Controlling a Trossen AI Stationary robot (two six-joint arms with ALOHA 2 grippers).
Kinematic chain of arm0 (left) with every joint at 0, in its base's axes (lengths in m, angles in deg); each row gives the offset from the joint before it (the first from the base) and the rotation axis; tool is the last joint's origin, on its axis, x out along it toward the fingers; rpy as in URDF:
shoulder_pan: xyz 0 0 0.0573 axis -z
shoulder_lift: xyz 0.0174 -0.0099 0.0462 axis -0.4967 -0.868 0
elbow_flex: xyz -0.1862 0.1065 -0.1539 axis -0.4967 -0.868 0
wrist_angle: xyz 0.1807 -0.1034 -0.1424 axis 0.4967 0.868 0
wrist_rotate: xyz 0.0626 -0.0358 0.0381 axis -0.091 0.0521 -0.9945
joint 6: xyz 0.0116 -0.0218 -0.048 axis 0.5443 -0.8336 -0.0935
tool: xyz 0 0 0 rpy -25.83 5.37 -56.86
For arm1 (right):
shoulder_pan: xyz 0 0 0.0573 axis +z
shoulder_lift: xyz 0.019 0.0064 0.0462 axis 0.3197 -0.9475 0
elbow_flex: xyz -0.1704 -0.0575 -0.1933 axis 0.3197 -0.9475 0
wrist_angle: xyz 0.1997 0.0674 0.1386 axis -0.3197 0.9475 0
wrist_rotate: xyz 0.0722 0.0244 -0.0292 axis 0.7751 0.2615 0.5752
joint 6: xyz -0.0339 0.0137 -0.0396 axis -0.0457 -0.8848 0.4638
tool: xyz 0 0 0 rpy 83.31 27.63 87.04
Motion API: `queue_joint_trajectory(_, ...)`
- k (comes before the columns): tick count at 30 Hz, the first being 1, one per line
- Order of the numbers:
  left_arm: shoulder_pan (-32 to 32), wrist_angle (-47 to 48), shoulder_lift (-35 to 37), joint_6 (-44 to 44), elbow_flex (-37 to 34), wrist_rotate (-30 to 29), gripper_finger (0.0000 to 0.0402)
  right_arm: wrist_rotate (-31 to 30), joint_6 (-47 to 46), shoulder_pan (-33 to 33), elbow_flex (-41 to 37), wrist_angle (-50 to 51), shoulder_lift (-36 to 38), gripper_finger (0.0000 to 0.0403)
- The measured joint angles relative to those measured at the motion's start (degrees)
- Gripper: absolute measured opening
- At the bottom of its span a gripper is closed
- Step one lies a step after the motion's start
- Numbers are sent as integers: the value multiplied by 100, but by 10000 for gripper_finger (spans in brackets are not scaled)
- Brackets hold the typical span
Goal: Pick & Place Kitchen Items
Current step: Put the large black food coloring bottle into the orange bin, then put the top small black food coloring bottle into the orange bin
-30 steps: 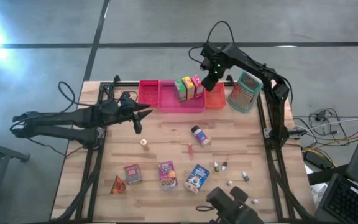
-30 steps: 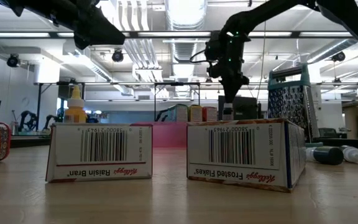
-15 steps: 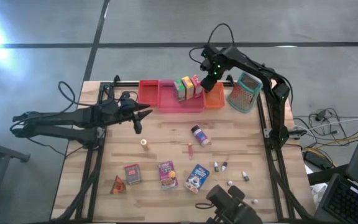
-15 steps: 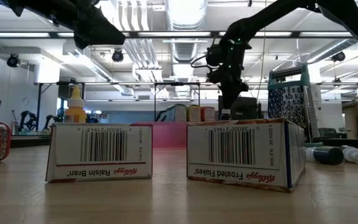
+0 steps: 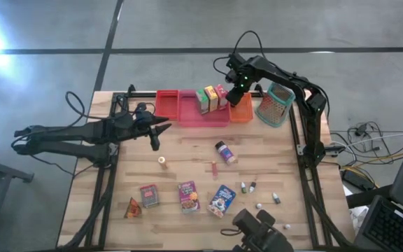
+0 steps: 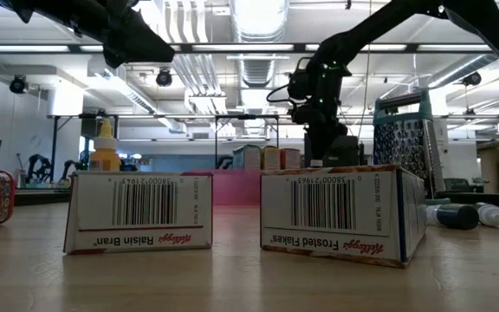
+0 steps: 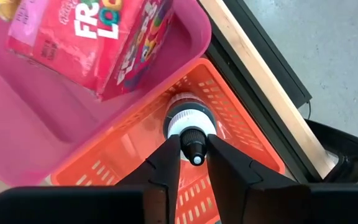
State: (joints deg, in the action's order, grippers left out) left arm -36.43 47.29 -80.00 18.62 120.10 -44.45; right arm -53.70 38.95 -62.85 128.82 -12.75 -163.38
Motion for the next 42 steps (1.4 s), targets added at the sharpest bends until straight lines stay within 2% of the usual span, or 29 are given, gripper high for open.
queue_joint_trajectory(12, 0, 0, 0, 0, 0, 0, 116, 13, 85, 7, 35, -70, 106, 133)
queue_joint_trajectory(20, 0, 0, 0, 0, 0, 0, 116, 20, 90, 22, 39, -66, 736, 150)
queue_joint_trajectory(30, 0, -2, 0, -2, 0, 0, 116, 15, 238, 568, 26, 157, 1646, 109)
queue_joint_trajectory(42, 0, 0, 0, -4, 0, 0, 116, -28, 169, 2052, 24, 415, 2295, 54)
